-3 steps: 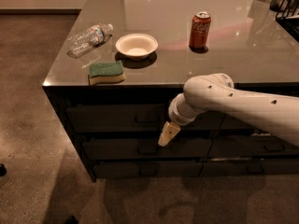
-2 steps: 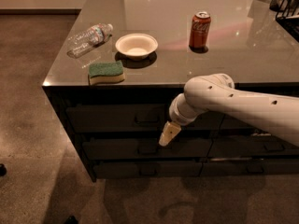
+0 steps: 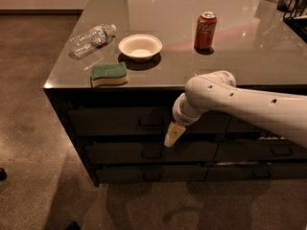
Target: Open top drawer
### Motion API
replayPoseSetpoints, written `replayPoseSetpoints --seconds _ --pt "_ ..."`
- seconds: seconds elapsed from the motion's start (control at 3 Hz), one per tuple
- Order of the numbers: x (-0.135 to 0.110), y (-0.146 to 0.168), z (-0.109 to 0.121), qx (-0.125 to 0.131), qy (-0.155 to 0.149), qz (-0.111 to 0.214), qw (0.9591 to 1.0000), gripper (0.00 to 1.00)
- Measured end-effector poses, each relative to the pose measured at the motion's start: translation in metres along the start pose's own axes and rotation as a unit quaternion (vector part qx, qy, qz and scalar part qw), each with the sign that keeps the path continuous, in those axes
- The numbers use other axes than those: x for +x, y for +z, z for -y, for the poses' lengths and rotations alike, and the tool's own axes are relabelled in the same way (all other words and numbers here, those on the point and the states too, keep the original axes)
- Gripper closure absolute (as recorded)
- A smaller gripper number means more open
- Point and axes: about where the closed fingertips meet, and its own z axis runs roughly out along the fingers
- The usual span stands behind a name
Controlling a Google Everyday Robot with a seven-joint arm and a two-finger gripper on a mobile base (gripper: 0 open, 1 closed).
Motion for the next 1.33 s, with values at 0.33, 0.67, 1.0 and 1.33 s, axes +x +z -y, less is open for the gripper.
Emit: replayPoseSetpoints --seconds 0.33,0.67,1.0,1.33 --pt "0.013 0.008 0.01 -0.02 0.001 0.0 0.9998 0.18" --pt "0.021 0.006 0.012 -0.035 -0.007 0.008 0.9993 0.37" --pt "0.025 -0.002 0.006 -0.047 -0.022 0.008 0.9986 0.35" --pt "0.025 -0.002 0.008 -0.048 -0.023 0.008 0.9985 0.33"
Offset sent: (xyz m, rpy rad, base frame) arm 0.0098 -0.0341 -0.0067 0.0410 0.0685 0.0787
